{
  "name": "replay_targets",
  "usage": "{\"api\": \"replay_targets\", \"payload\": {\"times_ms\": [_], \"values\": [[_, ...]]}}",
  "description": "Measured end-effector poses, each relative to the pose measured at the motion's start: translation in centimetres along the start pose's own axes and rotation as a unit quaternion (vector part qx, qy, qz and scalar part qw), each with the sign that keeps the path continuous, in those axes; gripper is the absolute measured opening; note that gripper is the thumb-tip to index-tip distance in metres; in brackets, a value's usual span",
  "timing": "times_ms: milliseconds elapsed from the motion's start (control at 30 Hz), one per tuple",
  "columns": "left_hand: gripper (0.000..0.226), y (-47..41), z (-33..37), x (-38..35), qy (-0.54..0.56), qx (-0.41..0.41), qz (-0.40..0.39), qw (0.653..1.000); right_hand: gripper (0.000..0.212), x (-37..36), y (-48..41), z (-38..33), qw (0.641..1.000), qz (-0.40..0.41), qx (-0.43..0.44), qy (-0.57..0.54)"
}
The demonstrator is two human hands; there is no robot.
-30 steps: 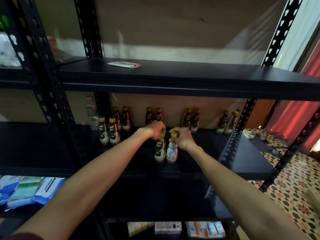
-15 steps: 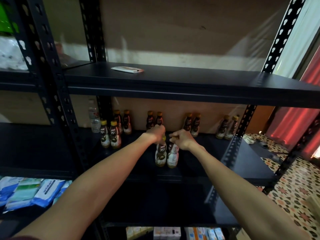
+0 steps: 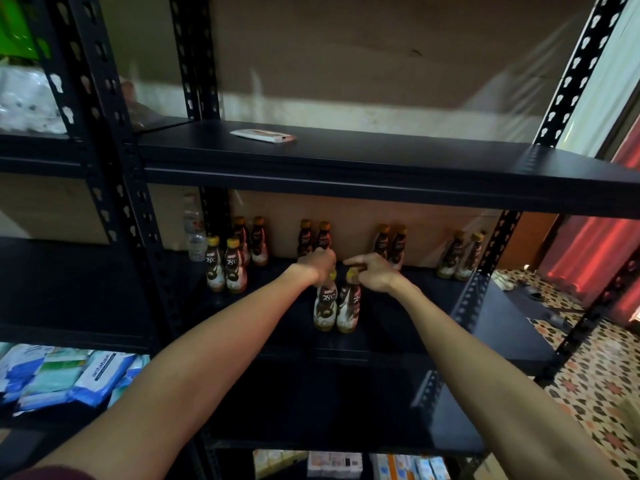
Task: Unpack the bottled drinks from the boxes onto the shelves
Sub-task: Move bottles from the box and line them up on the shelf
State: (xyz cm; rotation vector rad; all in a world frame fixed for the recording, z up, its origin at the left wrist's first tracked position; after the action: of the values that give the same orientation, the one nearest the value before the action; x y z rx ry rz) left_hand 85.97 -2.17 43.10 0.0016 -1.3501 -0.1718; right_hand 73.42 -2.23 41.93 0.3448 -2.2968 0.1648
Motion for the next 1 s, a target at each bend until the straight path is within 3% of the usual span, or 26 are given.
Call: {"api": "replay_targets", "payload": {"times_ms": [67, 200, 400, 533, 733, 833, 933, 1000], "values": [[0.069, 0.1, 0.1, 0.1, 0.002, -0.002, 0.001, 1.000, 0.048, -0.1, 0.2, 0.3, 1.000, 0.008, -0.005, -0.008], [0.066, 0.0, 0.0, 0.0, 0.008, -0.008, 0.001, 1.000, 0.033, -0.4, 0.4, 0.9, 1.000, 0.016, -0.001, 0.007], [0.058, -0.2, -0.1, 0.0, 0.014, -0.016, 0.000, 1.000, 0.053, -0.9, 0.4, 1.3, 0.999, -0.040, -0.012, 0.008], [0.050, -0.5, -0.1, 0.0, 0.022, -0.029, -0.001, 0.999, 0.041, -2.0, 0.3, 2.5, 0.999, -0.021, -0.042, -0.009], [0.032, -0.8, -1.4, 0.9, 0.006, -0.034, -0.005, 0.999, 0.040, -2.8, -1.1, 1.7, 1.000, 0.007, -0.001, -0.024], [0.037, -1.1, -3.4, 1.5, -0.004, -0.029, -0.003, 1.000, 0.034, -3.9, -2.3, 0.4, 0.999, 0.009, 0.019, -0.036], [0.042, -1.5, -6.0, 2.3, -0.004, -0.018, 0.009, 1.000, 0.042, -5.4, -3.8, -1.3, 0.998, 0.011, 0.031, -0.048], [0.033, -1.7, -8.1, 2.9, -0.004, -0.007, 0.019, 1.000, 0.048, -6.6, -5.1, -2.4, 0.998, 0.014, 0.038, -0.049]]}}
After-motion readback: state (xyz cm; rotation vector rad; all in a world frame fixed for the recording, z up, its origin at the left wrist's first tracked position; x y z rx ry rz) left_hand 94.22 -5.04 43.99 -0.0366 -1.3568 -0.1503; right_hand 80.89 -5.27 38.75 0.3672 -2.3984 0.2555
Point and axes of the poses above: each hand's wrist, its own y-axis away from the middle knuckle, its own x-axis out of the back of the hand, z = x × y, the point moved 10 cm from there along -y, towards the middle knuckle, and after that the axes turned 7 degrees about x, right-handed, at the moved point
